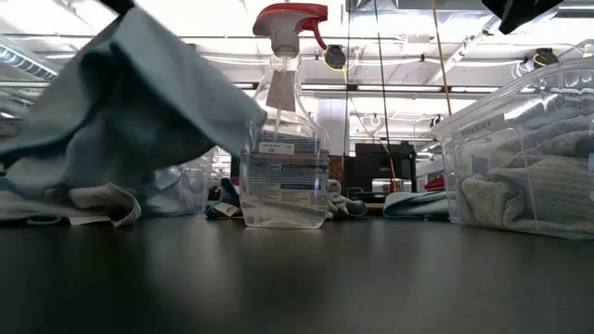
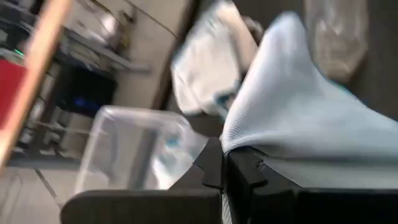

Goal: Sort microfiber towel by color & place in baskets
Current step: Put the bottom blue towel into the left transparent bin

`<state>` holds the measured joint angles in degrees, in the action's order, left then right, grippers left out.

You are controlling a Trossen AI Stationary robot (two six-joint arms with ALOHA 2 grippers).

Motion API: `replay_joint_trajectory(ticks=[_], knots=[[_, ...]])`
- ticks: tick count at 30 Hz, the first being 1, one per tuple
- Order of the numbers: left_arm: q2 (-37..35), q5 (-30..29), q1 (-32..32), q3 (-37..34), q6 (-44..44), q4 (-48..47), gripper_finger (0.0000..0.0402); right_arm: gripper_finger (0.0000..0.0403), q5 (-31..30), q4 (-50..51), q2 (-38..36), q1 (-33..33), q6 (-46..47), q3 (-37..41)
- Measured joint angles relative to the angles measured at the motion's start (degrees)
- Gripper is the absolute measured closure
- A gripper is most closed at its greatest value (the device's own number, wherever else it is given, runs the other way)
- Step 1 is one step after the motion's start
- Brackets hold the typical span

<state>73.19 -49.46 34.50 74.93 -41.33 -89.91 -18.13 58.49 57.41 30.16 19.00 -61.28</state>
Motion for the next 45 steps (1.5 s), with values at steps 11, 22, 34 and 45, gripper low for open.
replay_joint_trajectory(ticks=[11,22,34,45], knots=[[-2.73,-17.33,-4.98,8.61,10.39,-0.1,0.0399,0.0206,0.0,-0.02,0.0,0.02,0.17,0.0],[-4.0,-29.94,-11.88,17.5,21.93,0.2,0.0399,0.0206,-0.02,-0.06,0.0,-0.01,0.01,0.0],[-4.04,-34.14,-22.35,22.83,37.77,6.27,0.0399,0.0206,-0.13,-0.56,0.0,0.01,-0.2,0.0],[-4.04,-26.2,-33.4,22.21,37.14,7.31,0.0399,0.0206,-0.11,-1.39,0.0,0.0,-0.2,0.0]])
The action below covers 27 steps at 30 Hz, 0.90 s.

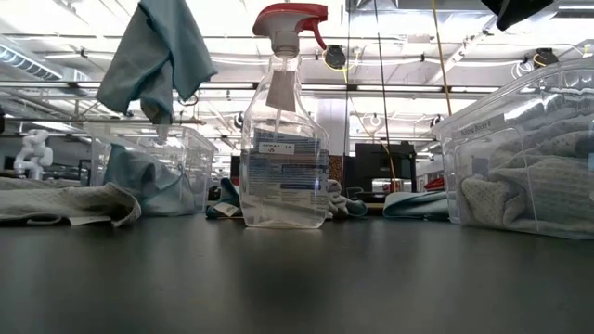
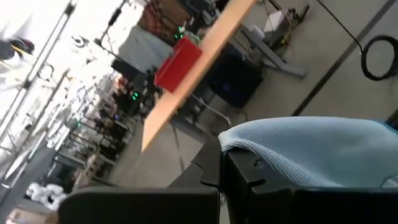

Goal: Sort microfiber towel by color & place in baskets
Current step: Put the bottom blue towel into the left transparent bin

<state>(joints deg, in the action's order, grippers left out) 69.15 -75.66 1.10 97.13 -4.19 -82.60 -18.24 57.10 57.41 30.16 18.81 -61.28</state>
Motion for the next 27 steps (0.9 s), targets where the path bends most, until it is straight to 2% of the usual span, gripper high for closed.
replay_joint_trajectory(ticks=[9,22,27], knots=[[0.04,6.37,-5.88,-2.32,-1.43,3.41,0.0399,0.0206,0.02,-0.35,0.07,0.01,-0.01,0.0],[0.06,14.94,-14.04,-9.88,0.12,7.6,0.0393,0.0206,-0.04,-1.54,2.99,2.99,0.0,0.0],[0.09,19.52,-17.06,-13.37,1.98,12.06,0.0392,0.0206,-0.09,-1.84,4.43,4.1,0.43,0.0]])
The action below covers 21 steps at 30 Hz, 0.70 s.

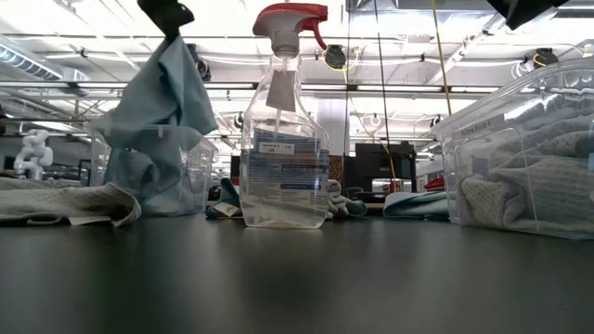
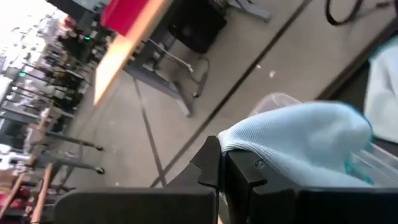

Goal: Sort microfiber towel by color & place in baskets
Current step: Put the bottom blue towel into the left transparent bin

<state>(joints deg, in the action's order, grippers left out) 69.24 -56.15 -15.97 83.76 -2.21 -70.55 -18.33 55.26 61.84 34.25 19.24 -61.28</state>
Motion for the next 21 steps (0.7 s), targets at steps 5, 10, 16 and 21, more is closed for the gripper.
replay_joint_trajectory(ticks=[5,10,16,21], knots=[[-0.01,3.58,-3.23,-3.5,1.42,3.03,0.0392,0.0206,-0.93,-0.85,1.11,1.21,0.29,0.02],[-0.01,7.13,-6.73,-6.95,2.62,4.69,0.0391,0.0206,-2.08,-0.86,1.92,2.27,1.14,0.04],[-0.01,12.72,-11.07,-11.04,3.01,6.15,0.0391,0.0206,-2.78,-1.05,2.84,3.09,2.28,0.26],[0.01,17.33,-14.2,-14.04,3.01,6.68,0.0391,0.0206,-2.71,-1.71,2.82,3.05,2.61,2.24]])
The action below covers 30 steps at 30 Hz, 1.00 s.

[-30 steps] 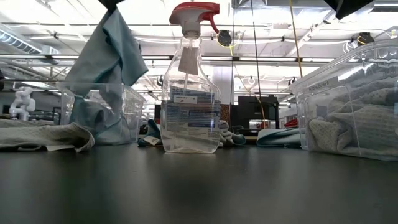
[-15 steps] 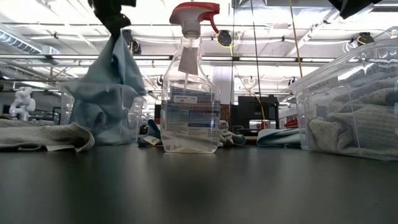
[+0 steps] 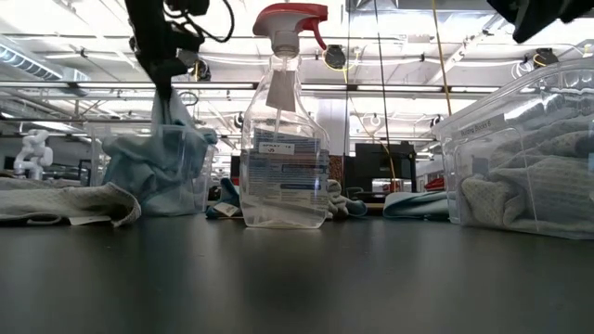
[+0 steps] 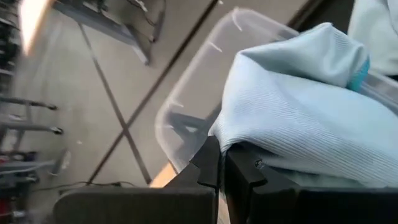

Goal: Sort microfiber towel by color & place in baskets
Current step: Put the bottom blue towel into the left transparent bin

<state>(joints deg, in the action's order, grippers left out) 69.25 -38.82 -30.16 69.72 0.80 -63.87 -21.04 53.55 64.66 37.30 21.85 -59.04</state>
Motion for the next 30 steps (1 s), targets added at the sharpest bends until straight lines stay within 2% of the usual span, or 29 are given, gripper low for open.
replay_joint_trajectory(ticks=[4,12,20,30], knots=[[0.0,4.42,-1.77,-1.54,0.13,1.01,0.0391,0.0206,0.05,-0.23,0.0,0.0,0.89,0.75],[0.35,8.86,-4.69,-3.05,2.59,3.79,0.0384,0.0206,0.13,0.08,-0.1,0.09,3.58,0.78],[2.82,15.55,-6.91,-3.09,2.64,3.95,0.0321,0.0206,-0.43,0.28,-0.13,2.48,4.3,0.78],[9.95,19.97,-7.41,-3.09,2.49,4.07,0.0259,0.0206,-6.76,3.33,-0.13,5.85,6.31,0.78]])
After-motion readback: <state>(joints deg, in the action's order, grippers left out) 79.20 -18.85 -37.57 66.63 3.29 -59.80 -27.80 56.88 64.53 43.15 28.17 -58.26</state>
